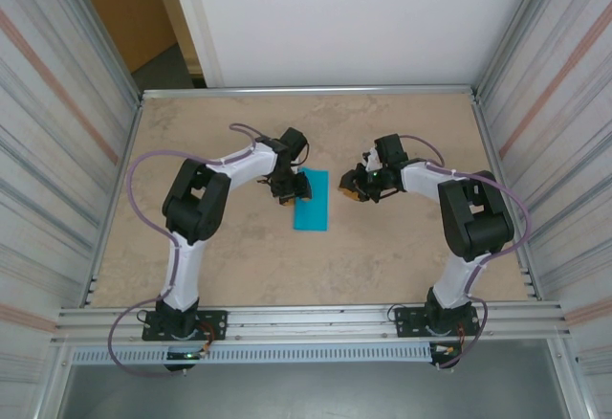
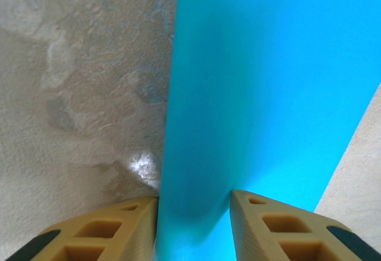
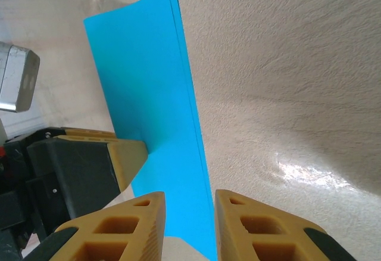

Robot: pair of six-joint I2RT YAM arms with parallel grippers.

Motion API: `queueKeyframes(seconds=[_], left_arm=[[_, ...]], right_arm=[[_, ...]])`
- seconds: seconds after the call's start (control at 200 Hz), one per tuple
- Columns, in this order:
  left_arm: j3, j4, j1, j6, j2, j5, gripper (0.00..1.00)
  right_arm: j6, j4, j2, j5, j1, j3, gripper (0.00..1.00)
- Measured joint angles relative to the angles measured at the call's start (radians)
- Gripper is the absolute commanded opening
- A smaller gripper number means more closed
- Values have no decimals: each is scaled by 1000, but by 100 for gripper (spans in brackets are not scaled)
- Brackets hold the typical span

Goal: Fold a paper plane with a square sheet of paper (pick it up from the middle)
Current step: Hold the square sheet of paper at the center of the table.

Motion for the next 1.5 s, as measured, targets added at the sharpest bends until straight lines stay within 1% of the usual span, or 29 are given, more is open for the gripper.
queueKeyframes(seconds=[0.456,0.927,1.353,1.498], left_arm=[[59,-64,-8,4,37,-12,40],[86,-97,-8,11,58,-11,41],[92,-104,-8,15,63,-10,41],[93,-104,-8,15,63,-10,41]], right_arm=[[-15,1,10,-6,15,-2,26],[-15,13,80,-25,74,22,24],[-15,33,163,-50,113,108,14],[-15,35,192,-57,118,121,13]])
